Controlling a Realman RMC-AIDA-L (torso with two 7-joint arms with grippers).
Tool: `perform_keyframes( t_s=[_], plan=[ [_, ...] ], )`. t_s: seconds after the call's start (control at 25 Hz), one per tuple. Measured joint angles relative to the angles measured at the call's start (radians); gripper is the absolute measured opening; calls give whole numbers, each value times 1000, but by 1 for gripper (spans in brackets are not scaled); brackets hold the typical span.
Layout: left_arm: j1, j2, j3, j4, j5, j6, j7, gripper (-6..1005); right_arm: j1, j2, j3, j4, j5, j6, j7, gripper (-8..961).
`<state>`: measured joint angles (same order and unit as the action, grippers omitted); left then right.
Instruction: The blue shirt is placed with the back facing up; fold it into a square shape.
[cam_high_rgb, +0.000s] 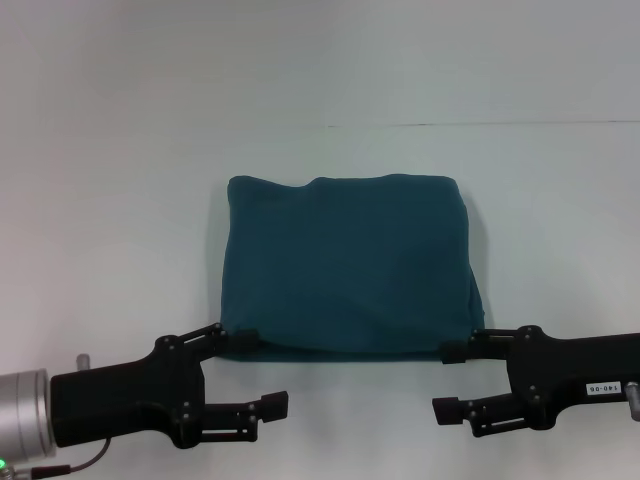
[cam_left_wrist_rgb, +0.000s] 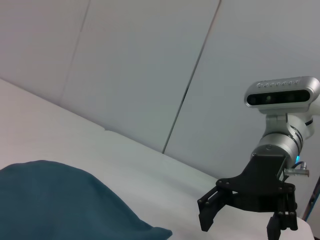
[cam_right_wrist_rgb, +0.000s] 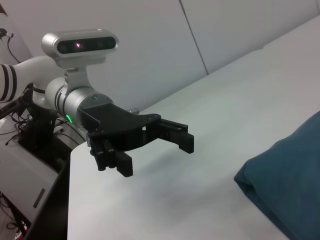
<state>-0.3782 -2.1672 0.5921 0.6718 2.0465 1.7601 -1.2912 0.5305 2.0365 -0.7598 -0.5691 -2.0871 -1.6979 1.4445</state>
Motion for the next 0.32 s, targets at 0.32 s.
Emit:
perform_keyframes(
  t_s=[0.32],
  plan=[
    [-1,0,2,0,0,1,-2,950,0,-1,1,0,-1,-1,2,915]
  ],
)
